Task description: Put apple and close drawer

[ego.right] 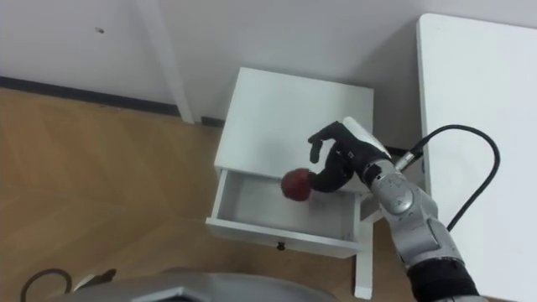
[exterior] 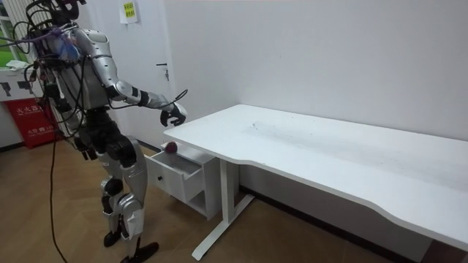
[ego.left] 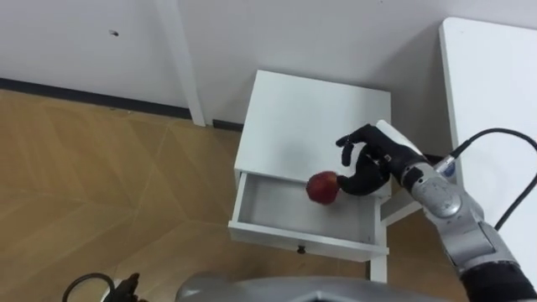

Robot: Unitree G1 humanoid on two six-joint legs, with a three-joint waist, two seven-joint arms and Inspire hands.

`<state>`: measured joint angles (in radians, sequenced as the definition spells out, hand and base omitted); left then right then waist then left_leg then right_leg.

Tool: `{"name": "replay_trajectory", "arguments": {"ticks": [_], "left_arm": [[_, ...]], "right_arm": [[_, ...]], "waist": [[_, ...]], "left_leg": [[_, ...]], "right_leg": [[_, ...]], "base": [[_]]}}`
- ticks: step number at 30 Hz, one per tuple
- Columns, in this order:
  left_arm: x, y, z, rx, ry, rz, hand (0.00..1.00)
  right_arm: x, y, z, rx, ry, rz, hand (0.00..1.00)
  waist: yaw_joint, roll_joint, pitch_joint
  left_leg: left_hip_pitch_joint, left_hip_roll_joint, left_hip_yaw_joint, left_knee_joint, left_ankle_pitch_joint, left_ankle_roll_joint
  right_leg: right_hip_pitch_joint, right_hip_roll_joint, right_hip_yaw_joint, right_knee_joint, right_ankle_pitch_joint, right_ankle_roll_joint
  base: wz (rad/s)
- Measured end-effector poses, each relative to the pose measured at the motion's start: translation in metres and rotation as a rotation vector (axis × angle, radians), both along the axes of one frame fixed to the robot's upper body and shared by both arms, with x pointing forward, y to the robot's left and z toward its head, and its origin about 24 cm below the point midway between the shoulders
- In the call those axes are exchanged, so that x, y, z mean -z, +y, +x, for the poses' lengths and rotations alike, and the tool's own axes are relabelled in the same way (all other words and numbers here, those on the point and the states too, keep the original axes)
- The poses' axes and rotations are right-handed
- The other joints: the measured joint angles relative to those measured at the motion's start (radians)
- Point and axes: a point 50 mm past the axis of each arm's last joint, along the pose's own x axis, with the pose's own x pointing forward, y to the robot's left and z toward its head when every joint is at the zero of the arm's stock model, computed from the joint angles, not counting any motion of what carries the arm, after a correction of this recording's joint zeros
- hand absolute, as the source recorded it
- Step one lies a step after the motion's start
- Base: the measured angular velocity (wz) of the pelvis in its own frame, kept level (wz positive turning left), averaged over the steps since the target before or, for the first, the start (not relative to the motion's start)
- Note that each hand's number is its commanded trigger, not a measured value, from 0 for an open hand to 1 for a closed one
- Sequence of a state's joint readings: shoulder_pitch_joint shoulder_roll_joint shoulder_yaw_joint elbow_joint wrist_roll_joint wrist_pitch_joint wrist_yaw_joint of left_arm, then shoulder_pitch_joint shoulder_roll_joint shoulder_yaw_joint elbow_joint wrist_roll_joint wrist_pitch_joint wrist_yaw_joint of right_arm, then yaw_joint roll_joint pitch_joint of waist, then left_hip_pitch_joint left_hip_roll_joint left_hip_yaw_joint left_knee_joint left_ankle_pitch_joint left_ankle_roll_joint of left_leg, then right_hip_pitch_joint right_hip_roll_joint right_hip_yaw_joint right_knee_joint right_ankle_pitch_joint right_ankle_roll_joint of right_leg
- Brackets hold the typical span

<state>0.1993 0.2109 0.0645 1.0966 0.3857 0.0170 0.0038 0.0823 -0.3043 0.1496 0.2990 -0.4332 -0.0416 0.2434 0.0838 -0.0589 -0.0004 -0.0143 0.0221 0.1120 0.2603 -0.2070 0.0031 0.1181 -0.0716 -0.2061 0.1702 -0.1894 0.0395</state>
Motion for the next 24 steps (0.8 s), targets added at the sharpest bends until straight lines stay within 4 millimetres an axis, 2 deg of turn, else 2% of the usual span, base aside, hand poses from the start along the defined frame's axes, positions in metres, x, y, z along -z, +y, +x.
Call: {"name": "replay_trajectory", "arguments": {"ticks": [6, 11, 16, 20, 22, 24], "left_arm": [[0.000, 0.000, 0.000, 0.000, 0.000, 0.000, 0.00], [0.000, 0.000, 0.000, -0.001, 0.000, 0.000, 0.00], [0.000, -0.002, 0.001, 0.006, -0.004, 0.006, 0.00], [0.000, -0.003, 0.001, 0.005, -0.015, 0.018, 0.00], [0.000, -0.003, -0.004, 0.002, -0.012, 0.025, 0.00], [-0.001, -0.002, -0.006, -0.001, -0.019, 0.035, 0.00]], "right_arm": [[0.003, 0.001, -0.003, -0.003, 0.012, 0.000, 0.00], [0.011, 0.001, -0.011, 0.008, 0.047, -0.001, 0.00], [0.029, 0.000, -0.025, 0.047, 0.127, 0.011, 0.00], [0.035, -0.003, -0.029, 0.074, 0.143, 0.007, 0.00], [0.047, -0.011, -0.040, 0.135, 0.196, 0.010, 0.00], [0.057, -0.016, -0.048, 0.202, 0.234, 0.026, 0.00]], "waist": [[0.000, -0.002, -0.0001], [-0.002, -0.001, 0.0037], [-0.002, 0.002, 0.0064], [-0.010, 0.009, 0.0093], [-0.025, 0.008, 0.0072], [-0.024, 0.007, 0.0065]], "left_leg": [[0.002, -0.001, -0.008, -0.002, 0.000, 0.000], [0.006, -0.002, -0.011, -0.004, 0.000, 0.000], [0.005, -0.003, -0.015, -0.003, 0.000, 0.000], [0.003, -0.003, -0.018, 0.000, 0.000, 0.000], [0.007, -0.008, -0.037, 0.004, 0.000, 0.000], [0.008, -0.008, -0.035, 0.000, 0.000, 0.000]], "right_leg": [[0.006, -0.001, -0.017, 0.000, 0.000, 0.000], [0.012, -0.001, -0.018, -0.002, 0.000, 0.000], [0.013, -0.001, -0.021, -0.002, 0.000, 0.000], [0.014, -0.001, -0.025, -0.003, 0.000, 0.000], [0.029, -0.002, -0.030, -0.003, 0.000, 0.000], [0.026, -0.002, -0.019, -0.004, 0.000, 0.000]], "base": [[0.04], [0.02], [0.00], [0.03], [0.21], [0.00]]}}
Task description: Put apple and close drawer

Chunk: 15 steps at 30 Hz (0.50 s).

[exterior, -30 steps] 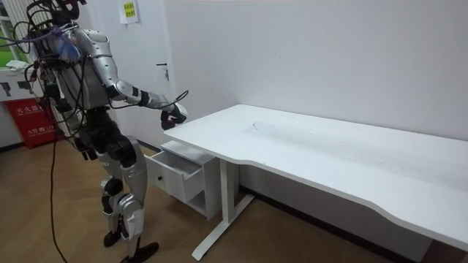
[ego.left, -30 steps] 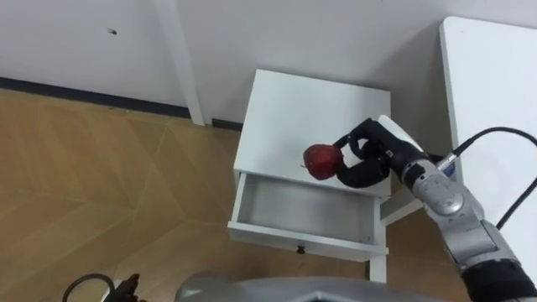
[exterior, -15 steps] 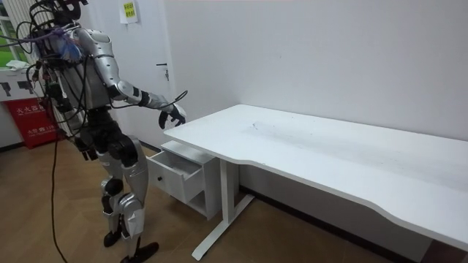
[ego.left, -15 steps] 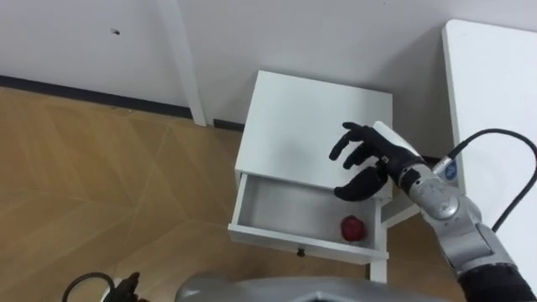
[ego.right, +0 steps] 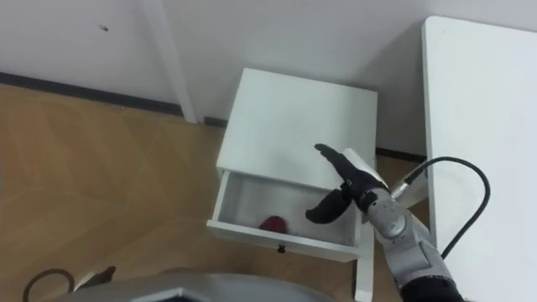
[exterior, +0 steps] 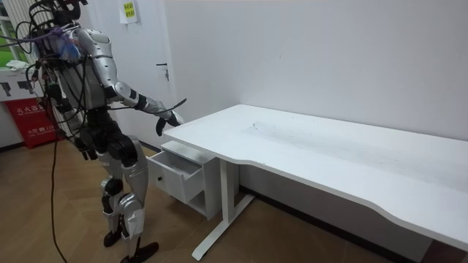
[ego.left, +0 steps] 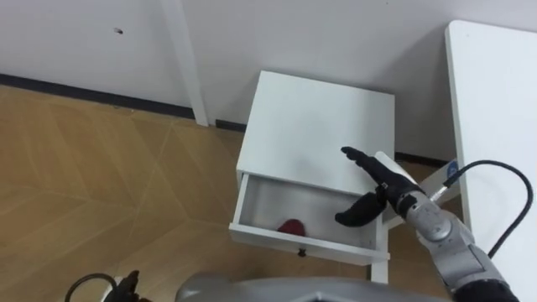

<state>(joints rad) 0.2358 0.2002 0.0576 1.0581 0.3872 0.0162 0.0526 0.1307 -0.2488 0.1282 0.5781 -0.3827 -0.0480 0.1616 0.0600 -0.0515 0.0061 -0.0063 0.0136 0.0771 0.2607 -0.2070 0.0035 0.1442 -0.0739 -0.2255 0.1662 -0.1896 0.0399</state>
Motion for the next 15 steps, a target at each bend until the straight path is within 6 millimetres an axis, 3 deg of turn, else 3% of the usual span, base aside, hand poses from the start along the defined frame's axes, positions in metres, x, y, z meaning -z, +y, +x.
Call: {"name": "replay_trajectory", "arguments": {"ticks": [2, 4, 7, 15], "left_arm": [[0.000, 0.000, -0.004, -0.005, 0.006, 0.011, 0.00], [0.001, -0.001, -0.009, -0.013, 0.019, 0.015, 0.00], [0.002, -0.004, -0.013, -0.035, 0.025, 0.008, 0.00], [0.004, -0.004, -0.025, -0.083, 0.077, 0.018, 0.00]], "right_arm": [[0.012, -0.004, -0.012, 0.061, 0.043, 0.009, 0.00], [0.030, -0.013, -0.037, 0.155, 0.148, 0.012, 0.00], [0.042, -0.027, -0.062, 0.272, 0.233, -0.015, 0.00], [0.060, -0.028, -0.101, 0.363, 0.375, -0.058, 0.00]], "waist": [[0.000, -0.002, -0.0018], [-0.004, -0.004, -0.0031], [-0.004, -0.006, -0.0051], [-0.009, 0.001, -0.0084]], "left_leg": [[0.000, -0.001, 0.000, -0.001, 0.000, 0.000], [0.003, -0.003, -0.004, -0.003, 0.001, 0.001], [0.004, -0.009, 0.001, -0.006, 0.002, 0.003], [0.031, -0.023, -0.028, -0.004, -0.002, 0.009]], "right_leg": [[0.000, 0.000, 0.000, -0.001, 0.000, 0.000], [0.003, -0.002, -0.003, -0.002, 0.000, 0.000], [0.004, -0.007, -0.002, -0.009, -0.001, 0.001], [0.047, -0.016, -0.027, -0.015, -0.005, 0.009]], "base": [[-0.03], [0.05], [-0.03], [0.12]]}}
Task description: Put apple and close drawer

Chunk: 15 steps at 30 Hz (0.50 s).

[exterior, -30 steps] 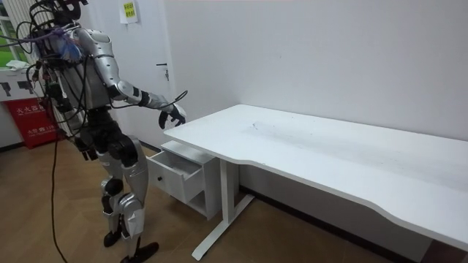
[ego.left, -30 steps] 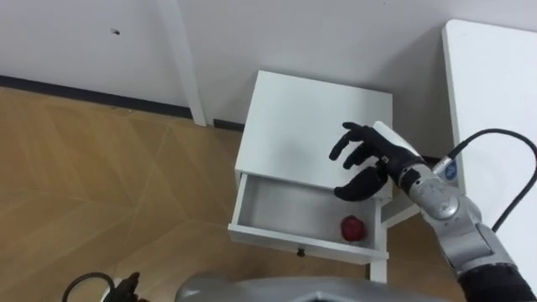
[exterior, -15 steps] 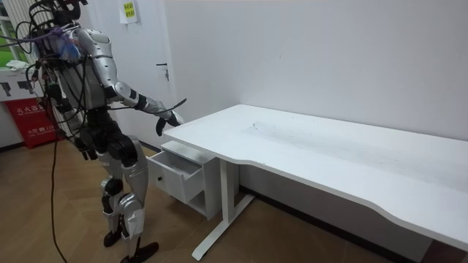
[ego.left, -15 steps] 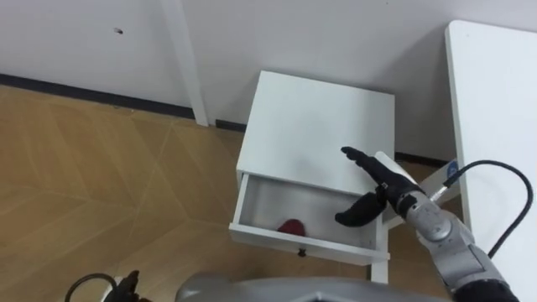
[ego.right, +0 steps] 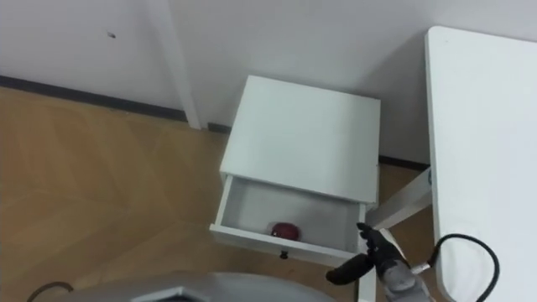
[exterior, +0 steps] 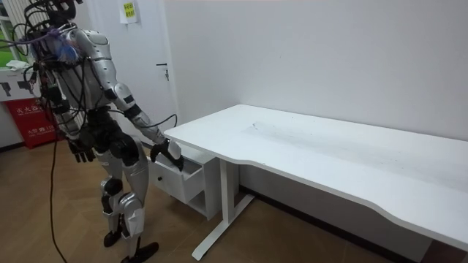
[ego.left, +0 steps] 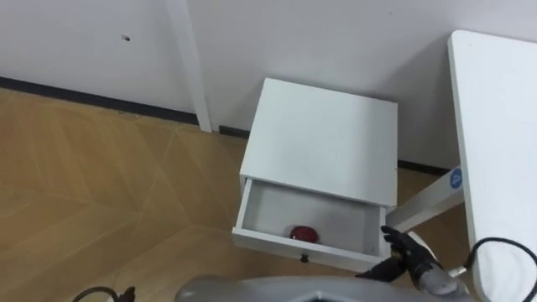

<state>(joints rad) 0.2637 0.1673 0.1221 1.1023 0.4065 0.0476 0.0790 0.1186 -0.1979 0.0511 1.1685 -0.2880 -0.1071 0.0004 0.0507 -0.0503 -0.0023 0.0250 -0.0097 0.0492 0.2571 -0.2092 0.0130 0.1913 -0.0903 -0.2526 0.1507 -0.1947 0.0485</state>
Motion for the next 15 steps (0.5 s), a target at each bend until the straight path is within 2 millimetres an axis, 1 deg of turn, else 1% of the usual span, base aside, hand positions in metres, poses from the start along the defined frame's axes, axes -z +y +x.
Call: {"name": "replay_trajectory", "arguments": {"ticks": [1, 2, 3, 4, 5, 6, 7, 8, 10, 15], "left_arm": [[0.000, 0.000, 0.000, -0.004, 0.005, 0.002, 0.00], [0.000, 0.000, -0.001, -0.007, 0.013, 0.002, 0.00], [0.001, -0.001, -0.003, -0.012, 0.024, 0.002, 0.00], [0.001, -0.001, -0.005, -0.016, 0.035, 0.003, 0.00], [0.001, -0.001, -0.007, -0.018, 0.041, 0.004, 0.00], [0.001, 0.000, -0.009, -0.024, 0.046, 0.007, 0.00], [0.000, 0.000, -0.009, -0.031, 0.046, 0.008, 0.00], [0.000, 0.000, -0.010, -0.033, 0.047, 0.008, 0.00], [0.000, 0.000, -0.009, -0.033, 0.045, 0.008, 0.00], [0.002, -0.004, -0.003, -0.048, 0.034, -0.008, 0.00]], "right_arm": [[0.002, -0.002, -0.010, 0.007, 0.049, -0.019, 0.00], [0.003, -0.003, -0.015, 0.015, 0.074, -0.026, 0.00], [0.005, -0.005, -0.028, 0.035, 0.133, -0.042, 0.00], [0.007, -0.007, -0.042, 0.062, 0.194, -0.051, 0.00], [0.007, -0.007, -0.047, 0.075, 0.220, -0.054, 0.00], [0.008, -0.007, -0.061, 0.117, 0.273, -0.053, 0.00], [0.008, -0.005, -0.075, 0.154, 0.324, -0.045, 0.00], [0.008, -0.005, -0.080, 0.168, 0.345, -0.039, 0.00], [0.009, -0.002, -0.091, 0.212, 0.392, -0.021, 0.00], [0.009, 0.001, -0.095, 0.302, 0.419, 0.025, 0.00]], "waist": [[0.000, 0.003, -0.0021], [0.000, 0.004, -0.0030], [-0.003, 0.009, -0.0041], [-0.012, 0.013, -0.0051], [-0.020, 0.015, -0.0059], [-0.029, 0.013, -0.0065], [-0.030, 0.015, -0.0061], [-0.030, 0.015, -0.0058], [-0.043, 0.019, -0.0042], [-0.051, 0.020, -0.0028]], "left_leg": [[0.004, -0.005, -0.004, 0.000, -0.002, 0.003], [0.004, -0.008, -0.005, 0.000, -0.003, 0.004], [0.004, -0.013, -0.008, -0.001, -0.003, 0.006], [0.003, -0.017, -0.014, -0.002, -0.003, 0.008], [0.004, -0.019, -0.021, -0.002, -0.003, 0.009], [0.006, -0.021, -0.024, -0.001, -0.003, 0.011], [0.012, -0.021, -0.023, -0.002, -0.004, 0.012], [0.016, -0.020, -0.023, -0.004, -0.005, 0.012], [0.021, -0.019, -0.023, -0.006, -0.005, 0.012], [0.020, -0.018, -0.019, 0.002, -0.009, 0.013]], "right_leg": [[0.004, -0.005, -0.001, 0.002, -0.005, 0.008], [0.005, -0.007, -0.001, 0.002, -0.007, 0.011], [0.004, -0.010, 0.001, 0.002, -0.007, 0.012], [0.009, -0.013, -0.001, 0.002, -0.008, 0.013], [0.015, -0.013, -0.001, 0.002, -0.008, 0.013], [0.018, -0.014, 0.000, 0.003, -0.008, 0.013], [0.018, -0.014, 0.001, 0.004, -0.008, 0.013], [0.020, -0.014, 0.001, 0.004, -0.008, 0.013], [0.022, -0.014, 0.002, 0.004, -0.008, 0.013], [0.020, -0.015, 0.002, 0.007, -0.008, 0.014]], "base": [[0.12], [0.06], [0.06], [0.11], [0.17], [0.10], [0.00], [-0.08], [-0.07], [-0.04]]}}
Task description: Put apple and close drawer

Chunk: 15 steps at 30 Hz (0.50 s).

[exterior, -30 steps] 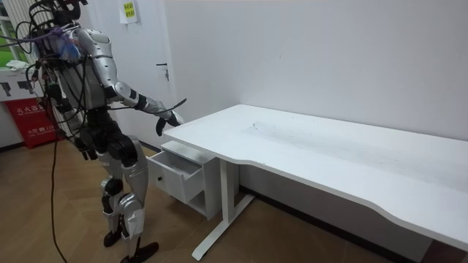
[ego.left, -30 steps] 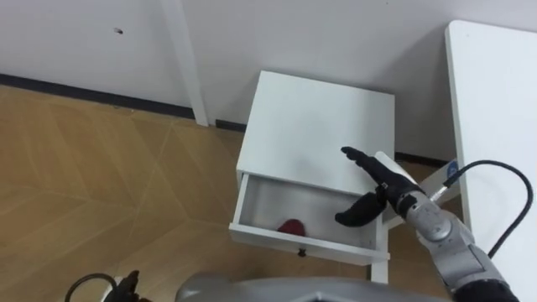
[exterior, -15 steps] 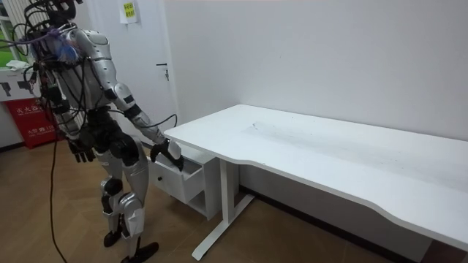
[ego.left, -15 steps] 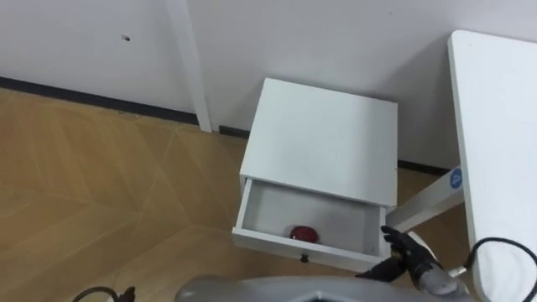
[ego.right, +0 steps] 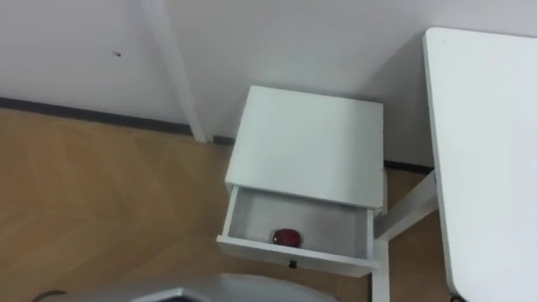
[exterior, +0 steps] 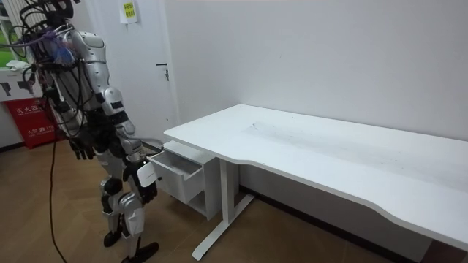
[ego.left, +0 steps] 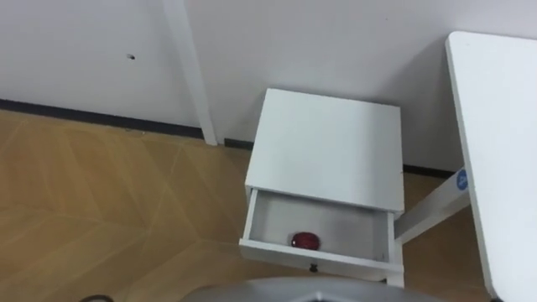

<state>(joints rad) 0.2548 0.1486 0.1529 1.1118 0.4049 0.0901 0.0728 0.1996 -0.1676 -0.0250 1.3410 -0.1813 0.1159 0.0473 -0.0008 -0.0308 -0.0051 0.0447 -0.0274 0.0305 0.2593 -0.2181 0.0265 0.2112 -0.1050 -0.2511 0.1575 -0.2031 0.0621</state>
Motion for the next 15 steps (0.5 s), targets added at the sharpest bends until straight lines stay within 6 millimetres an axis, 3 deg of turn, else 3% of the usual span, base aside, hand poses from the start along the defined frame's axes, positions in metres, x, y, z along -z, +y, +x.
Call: {"name": "replay_trajectory", "arguments": {"ticks": [2, 6, 7, 8, 9, 10, 11, 12, 13, 15], "left_arm": [[0.002, -0.004, 0.000, -0.004, 0.004, -0.014, 0.00], [0.005, -0.011, -0.002, -0.031, 0.034, -0.050, 0.00], [0.005, -0.011, -0.001, -0.030, 0.039, -0.060, 0.00], [0.006, -0.012, 0.002, -0.025, 0.039, -0.068, 0.00], [0.006, -0.011, 0.009, -0.013, 0.035, -0.073, 0.00], [0.004, -0.007, 0.014, 0.005, 0.027, -0.063, 0.00], [0.003, -0.003, 0.016, 0.006, 0.019, -0.054, 0.00], [0.001, 0.006, 0.023, 0.021, 0.005, -0.030, 0.00], [-0.002, 0.015, 0.029, 0.023, -0.004, -0.005, 0.00], [-0.004, 0.018, 0.037, 0.017, -0.015, 0.009, 0.00]], "right_arm": [[0.000, 0.000, 0.001, 0.040, -0.001, -0.003, 0.00], [-0.001, -0.007, 0.009, 0.111, -0.023, -0.029, 0.00], [-0.002, -0.011, 0.009, 0.126, -0.018, -0.042, 0.00], [-0.003, -0.013, 0.010, 0.133, -0.023, -0.049, 0.00], [-0.004, -0.017, 0.010, 0.152, -0.030, -0.064, 0.00], [-0.005, -0.018, 0.008, 0.166, -0.028, -0.070, 0.00], [-0.005, -0.018, 0.009, 0.174, -0.031, -0.070, 0.00], [-0.004, -0.017, 0.018, 0.171, -0.060, -0.062, 0.00], [-0.004, -0.018, 0.025, 0.168, -0.094, -0.060, 0.00], [-0.006, -0.025, 0.027, 0.153, -0.127, -0.081, 0.00]], "waist": [[-0.008, -0.001, 0.0012], [-0.021, -0.006, 0.0059], [-0.022, -0.001, 0.0063], [-0.023, 0.003, 0.0094], [-0.026, 0.014, 0.0152], [-0.024, 0.030, 0.0153], [-0.021, 0.038, 0.0128], [-0.018, 0.048, 0.0120], [-0.029, 0.056, 0.0157], [-0.034, 0.087, 0.0168]], "left_leg": [[-0.003, -0.001, 0.003, 0.010, -0.005, 0.002], [-0.059, -0.010, 0.034, 0.134, -0.073, 0.033], [-0.077, -0.020, 0.038, 0.169, -0.091, 0.049], [-0.085, -0.021, 0.040, 0.189, -0.091, 0.046], [-0.091, -0.020, 0.041, 0.213, -0.100, 0.060], [-0.090, -0.016, 0.035, 0.228, -0.105, 0.077], [-0.091, -0.012, 0.037, 0.239, -0.110, 0.084], [-0.119, 0.000, 0.049, 0.270, -0.119, 0.095], [-0.150, 0.010, 0.048, 0.306, -0.128, 0.101], [-0.181, 0.034, 0.047, 0.332, -0.135, 0.109]], "right_leg": [[-0.004, -0.003, -0.002, 0.017, -0.005, 0.007], [-0.084, -0.059, -0.006, 0.186, -0.092, 0.019], [-0.147, -0.086, -0.016, 0.329, -0.106, 0.022], [-0.191, -0.103, -0.024, 0.429, -0.097, 0.017], [-0.292, -0.134, 0.007, 0.629, -0.029, 0.005], [-0.422, -0.142, 0.074, 0.807, 0.117, 0.002], [-0.489, -0.136, 0.118, 0.897, 0.210, 0.010], [-0.635, -0.113, 0.178, 1.158, 0.248, 0.003], [-0.795, -0.099, 0.193, 1.477, 0.207, -0.015], [-0.953, -0.074, 0.167, 1.787, 0.149, -0.032]], "base": [[0.00], [-0.06], [0.00], [0.00], [0.07], [0.00], [-0.25], [-0.25], [-0.20], [0.00]]}}
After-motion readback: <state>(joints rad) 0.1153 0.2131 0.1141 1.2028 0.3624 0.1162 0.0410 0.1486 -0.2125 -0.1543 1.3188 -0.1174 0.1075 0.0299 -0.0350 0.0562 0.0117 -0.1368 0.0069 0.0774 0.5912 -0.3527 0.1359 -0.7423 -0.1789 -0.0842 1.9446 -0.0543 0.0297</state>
